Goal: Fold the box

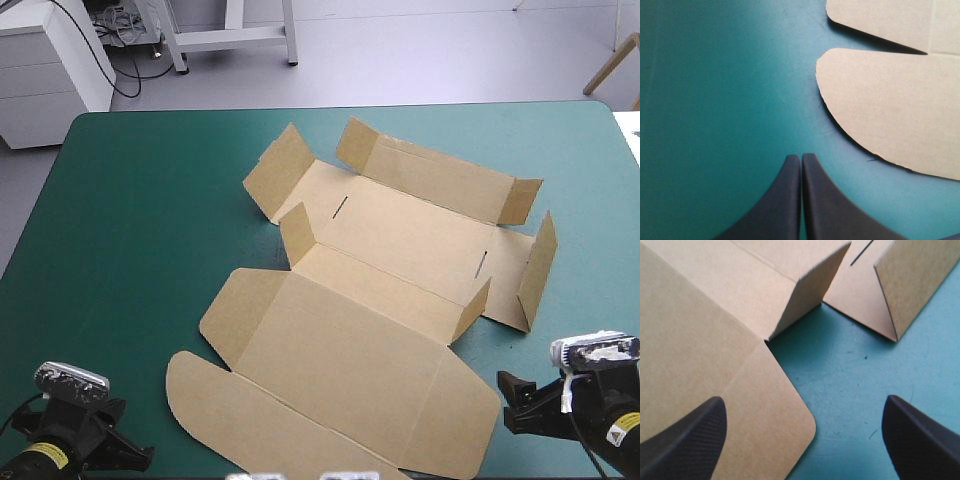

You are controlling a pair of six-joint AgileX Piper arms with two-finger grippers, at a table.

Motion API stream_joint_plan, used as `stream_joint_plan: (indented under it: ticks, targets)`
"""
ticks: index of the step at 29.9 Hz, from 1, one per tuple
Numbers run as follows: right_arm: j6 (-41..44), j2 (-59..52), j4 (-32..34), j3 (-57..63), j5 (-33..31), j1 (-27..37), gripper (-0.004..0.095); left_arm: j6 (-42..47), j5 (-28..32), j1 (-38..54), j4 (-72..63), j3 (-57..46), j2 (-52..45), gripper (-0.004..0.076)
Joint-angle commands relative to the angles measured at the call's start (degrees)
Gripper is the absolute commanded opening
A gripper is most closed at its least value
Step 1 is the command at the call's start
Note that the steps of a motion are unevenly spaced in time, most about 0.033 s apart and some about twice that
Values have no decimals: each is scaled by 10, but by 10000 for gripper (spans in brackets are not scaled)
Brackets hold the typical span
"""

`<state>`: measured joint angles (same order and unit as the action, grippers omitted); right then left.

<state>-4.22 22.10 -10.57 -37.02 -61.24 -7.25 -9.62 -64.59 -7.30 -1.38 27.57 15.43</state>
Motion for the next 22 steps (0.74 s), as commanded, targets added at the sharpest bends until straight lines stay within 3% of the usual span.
stream_joint_plan:
  ticks: [1,6,14,22]
  targets:
    - [31,39,-2,-83,1,0,740,1,30,-1,-8,11,8,-10]
    - [35,143,-3,-181,-73,0,738,1,30,-1,-8,11,8,-10]
    - [42,327,-51,-269,-76,0,737,1,30,-1,-8,11,8,-10]
    - [67,448,-58,-280,-76,0,737,1,30,-1,-8,11,8,-10]
